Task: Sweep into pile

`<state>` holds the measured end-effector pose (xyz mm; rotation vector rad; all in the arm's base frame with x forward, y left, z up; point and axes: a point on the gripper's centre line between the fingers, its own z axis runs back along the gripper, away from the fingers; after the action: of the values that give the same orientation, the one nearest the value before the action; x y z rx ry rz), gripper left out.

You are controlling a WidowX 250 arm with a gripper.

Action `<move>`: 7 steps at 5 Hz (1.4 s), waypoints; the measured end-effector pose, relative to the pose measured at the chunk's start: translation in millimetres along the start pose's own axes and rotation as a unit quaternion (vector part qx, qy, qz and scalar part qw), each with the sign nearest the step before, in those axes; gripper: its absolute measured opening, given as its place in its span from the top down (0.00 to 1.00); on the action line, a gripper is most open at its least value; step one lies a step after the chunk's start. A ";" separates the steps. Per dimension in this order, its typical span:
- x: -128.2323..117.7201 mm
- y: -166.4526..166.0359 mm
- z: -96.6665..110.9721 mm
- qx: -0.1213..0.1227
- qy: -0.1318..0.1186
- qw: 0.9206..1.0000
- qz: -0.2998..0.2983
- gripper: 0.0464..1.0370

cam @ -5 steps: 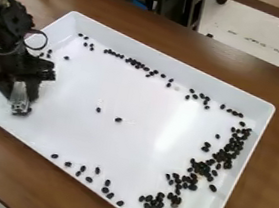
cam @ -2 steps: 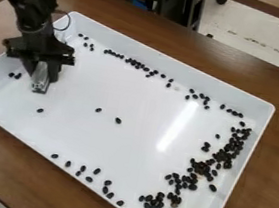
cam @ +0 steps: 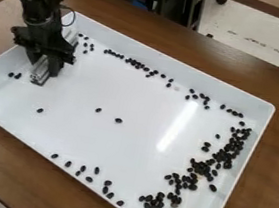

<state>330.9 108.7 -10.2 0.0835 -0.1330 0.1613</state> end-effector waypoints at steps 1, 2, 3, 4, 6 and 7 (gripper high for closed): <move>6.2 -22.8 -3.4 0.014 0.007 0.995 -0.094 0.69; 13.3 -53.5 -3.6 0.019 0.000 0.988 -0.154 0.69; 11.8 -75.7 -2.3 0.030 -0.004 0.984 -0.173 0.69; -0.6 -117.1 1.8 0.008 -0.016 0.978 -0.208 0.69; -28.8 -199.2 14.4 -0.011 -0.035 0.957 -0.289 0.69; -46.2 -227.2 19.7 -0.021 -0.040 0.947 -0.318 0.69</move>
<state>320.9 -123.8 -13.6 0.0874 -0.1836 -0.4923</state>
